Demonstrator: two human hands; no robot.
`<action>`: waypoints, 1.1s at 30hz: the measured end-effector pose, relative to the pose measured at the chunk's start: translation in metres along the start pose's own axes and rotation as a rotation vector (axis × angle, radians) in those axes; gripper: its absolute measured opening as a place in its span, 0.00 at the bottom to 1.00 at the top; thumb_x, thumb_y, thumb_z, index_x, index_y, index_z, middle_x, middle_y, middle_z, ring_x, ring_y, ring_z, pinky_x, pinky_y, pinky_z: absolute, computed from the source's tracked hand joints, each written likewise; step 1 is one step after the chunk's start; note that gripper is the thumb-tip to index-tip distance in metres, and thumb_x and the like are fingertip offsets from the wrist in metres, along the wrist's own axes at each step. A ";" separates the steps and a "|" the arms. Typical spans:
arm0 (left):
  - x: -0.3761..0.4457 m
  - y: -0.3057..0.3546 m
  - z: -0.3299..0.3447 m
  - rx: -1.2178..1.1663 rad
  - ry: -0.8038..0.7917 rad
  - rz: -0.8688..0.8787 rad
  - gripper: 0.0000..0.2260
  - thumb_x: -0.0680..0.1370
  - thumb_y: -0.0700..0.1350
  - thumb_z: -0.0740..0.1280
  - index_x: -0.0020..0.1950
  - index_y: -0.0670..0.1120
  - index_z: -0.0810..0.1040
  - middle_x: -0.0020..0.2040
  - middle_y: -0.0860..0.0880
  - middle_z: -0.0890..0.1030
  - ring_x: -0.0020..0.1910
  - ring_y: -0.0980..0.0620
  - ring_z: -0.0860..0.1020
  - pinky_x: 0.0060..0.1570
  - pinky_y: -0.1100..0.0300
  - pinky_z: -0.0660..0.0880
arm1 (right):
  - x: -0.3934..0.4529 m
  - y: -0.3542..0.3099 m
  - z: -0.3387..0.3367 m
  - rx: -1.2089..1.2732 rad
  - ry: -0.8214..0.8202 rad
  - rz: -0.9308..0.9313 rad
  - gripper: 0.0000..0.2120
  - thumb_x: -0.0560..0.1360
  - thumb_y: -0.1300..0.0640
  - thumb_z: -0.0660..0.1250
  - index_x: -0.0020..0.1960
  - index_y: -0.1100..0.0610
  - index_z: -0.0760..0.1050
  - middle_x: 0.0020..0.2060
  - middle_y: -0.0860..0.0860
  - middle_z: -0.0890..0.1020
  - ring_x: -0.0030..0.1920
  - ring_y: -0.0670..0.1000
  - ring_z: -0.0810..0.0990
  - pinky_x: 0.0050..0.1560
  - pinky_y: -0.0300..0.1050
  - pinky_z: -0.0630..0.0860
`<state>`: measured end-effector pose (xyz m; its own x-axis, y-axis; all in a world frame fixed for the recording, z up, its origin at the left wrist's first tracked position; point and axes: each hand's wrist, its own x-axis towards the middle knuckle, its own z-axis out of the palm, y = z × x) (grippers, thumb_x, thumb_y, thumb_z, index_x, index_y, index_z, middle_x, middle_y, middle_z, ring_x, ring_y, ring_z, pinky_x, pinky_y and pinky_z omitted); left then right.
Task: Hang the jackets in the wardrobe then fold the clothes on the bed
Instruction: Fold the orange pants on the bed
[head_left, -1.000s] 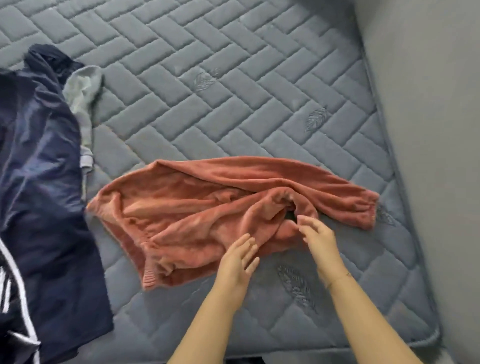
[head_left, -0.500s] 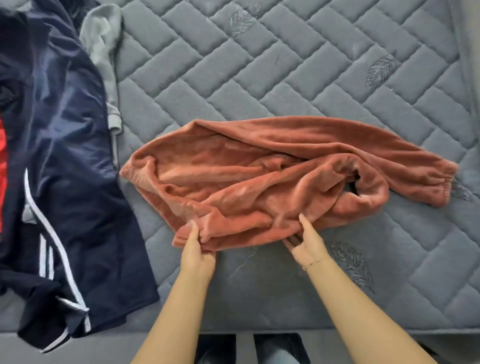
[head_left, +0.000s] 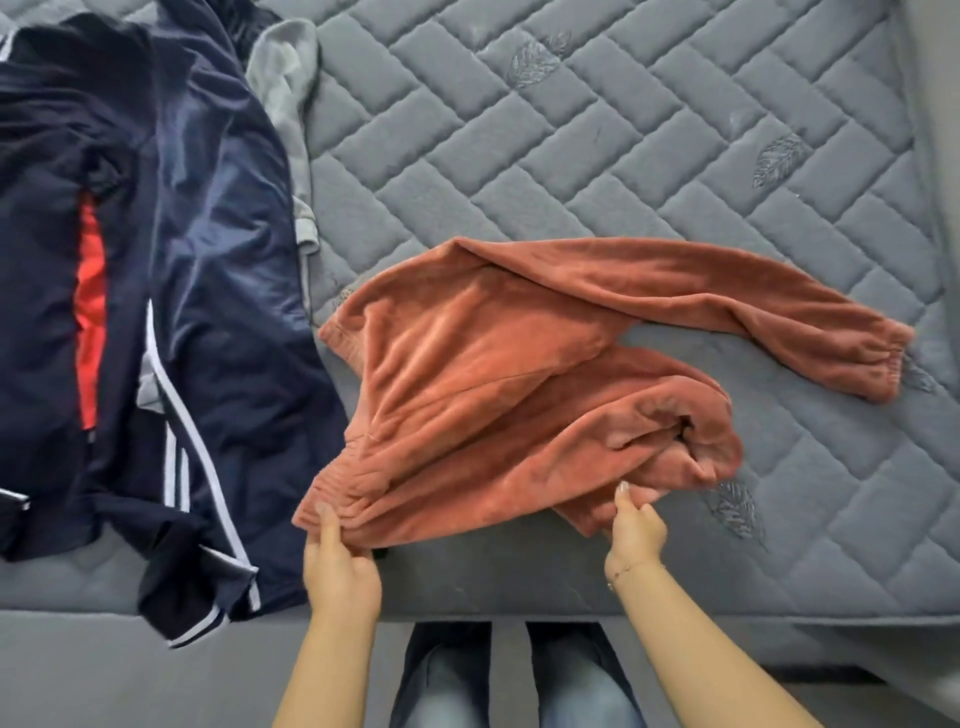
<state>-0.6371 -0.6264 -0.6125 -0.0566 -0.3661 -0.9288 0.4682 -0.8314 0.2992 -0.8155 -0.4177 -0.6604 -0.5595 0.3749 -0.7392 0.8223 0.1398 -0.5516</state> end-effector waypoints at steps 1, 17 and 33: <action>0.011 -0.003 -0.001 0.002 0.043 -0.012 0.17 0.84 0.41 0.60 0.72 0.40 0.70 0.69 0.41 0.74 0.54 0.68 0.76 0.59 0.71 0.69 | -0.003 0.004 -0.003 -0.005 0.031 0.031 0.20 0.81 0.51 0.63 0.63 0.66 0.73 0.60 0.57 0.77 0.62 0.58 0.75 0.66 0.54 0.71; -0.051 -0.227 0.043 0.516 -0.011 -0.266 0.22 0.79 0.46 0.68 0.72 0.45 0.69 0.75 0.42 0.67 0.74 0.48 0.67 0.72 0.50 0.64 | 0.109 -0.067 -0.182 -0.294 0.088 -0.405 0.10 0.81 0.58 0.61 0.57 0.61 0.77 0.54 0.61 0.81 0.56 0.61 0.78 0.60 0.58 0.74; -0.110 -0.420 0.075 0.527 -0.129 -0.298 0.16 0.80 0.45 0.67 0.67 0.44 0.71 0.70 0.42 0.73 0.69 0.46 0.72 0.61 0.51 0.72 | 0.247 -0.268 -0.328 -0.913 -0.017 -1.032 0.31 0.73 0.69 0.66 0.75 0.61 0.64 0.75 0.61 0.63 0.76 0.60 0.59 0.76 0.51 0.55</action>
<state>-0.8941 -0.2685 -0.6196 -0.2398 -0.1068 -0.9649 -0.0812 -0.9882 0.1295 -1.1401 -0.0614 -0.5686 -0.9475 -0.2756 -0.1619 -0.1908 0.8941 -0.4052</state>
